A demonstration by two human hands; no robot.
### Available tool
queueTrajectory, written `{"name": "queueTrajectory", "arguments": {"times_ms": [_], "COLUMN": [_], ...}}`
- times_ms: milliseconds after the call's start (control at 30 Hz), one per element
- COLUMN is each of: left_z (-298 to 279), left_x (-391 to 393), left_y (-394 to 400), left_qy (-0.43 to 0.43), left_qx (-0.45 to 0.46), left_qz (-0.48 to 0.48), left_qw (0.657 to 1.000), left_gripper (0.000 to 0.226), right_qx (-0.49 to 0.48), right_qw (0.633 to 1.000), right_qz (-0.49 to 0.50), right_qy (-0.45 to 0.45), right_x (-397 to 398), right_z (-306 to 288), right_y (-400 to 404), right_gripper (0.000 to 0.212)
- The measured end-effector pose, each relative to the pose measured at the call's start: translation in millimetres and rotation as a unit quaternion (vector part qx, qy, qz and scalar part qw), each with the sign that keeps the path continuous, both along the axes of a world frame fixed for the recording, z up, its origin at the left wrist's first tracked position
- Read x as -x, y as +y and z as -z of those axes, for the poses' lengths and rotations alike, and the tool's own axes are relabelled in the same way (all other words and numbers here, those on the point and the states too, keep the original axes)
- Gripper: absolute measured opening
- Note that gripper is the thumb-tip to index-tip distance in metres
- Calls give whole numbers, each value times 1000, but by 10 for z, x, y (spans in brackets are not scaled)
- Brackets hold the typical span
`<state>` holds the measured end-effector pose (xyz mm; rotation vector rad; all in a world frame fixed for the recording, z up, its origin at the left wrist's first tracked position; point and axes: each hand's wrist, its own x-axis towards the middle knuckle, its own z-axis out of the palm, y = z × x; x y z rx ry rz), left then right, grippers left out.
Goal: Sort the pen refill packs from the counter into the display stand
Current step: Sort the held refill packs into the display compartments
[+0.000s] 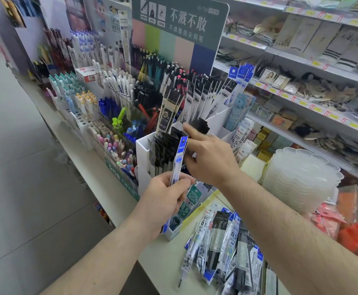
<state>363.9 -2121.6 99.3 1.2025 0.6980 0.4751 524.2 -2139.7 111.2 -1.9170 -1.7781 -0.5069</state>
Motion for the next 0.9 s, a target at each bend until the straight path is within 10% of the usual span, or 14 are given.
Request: {"name": "queueTrajectory", "arguments": {"times_ms": [267, 467, 900], "left_z": [-4, -7, -1], "left_x": [13, -16, -63], "left_y": [-4, -14, -13], "left_qy": [-4, -2, 7], "left_qx": [5, 5, -3], "left_qz": [-6, -7, -9], "left_qw": [1000, 1000, 1000], "left_gripper": [20, 19, 16], "right_qx": [-193, 37, 145], "right_qw": [938, 924, 933], "right_qz": [122, 181, 192], "right_qy": [259, 335, 267], "right_x": [-12, 62, 152], "right_z": [47, -19, -108], "right_y": [-144, 6, 210], "right_gripper": [34, 23, 21]}}
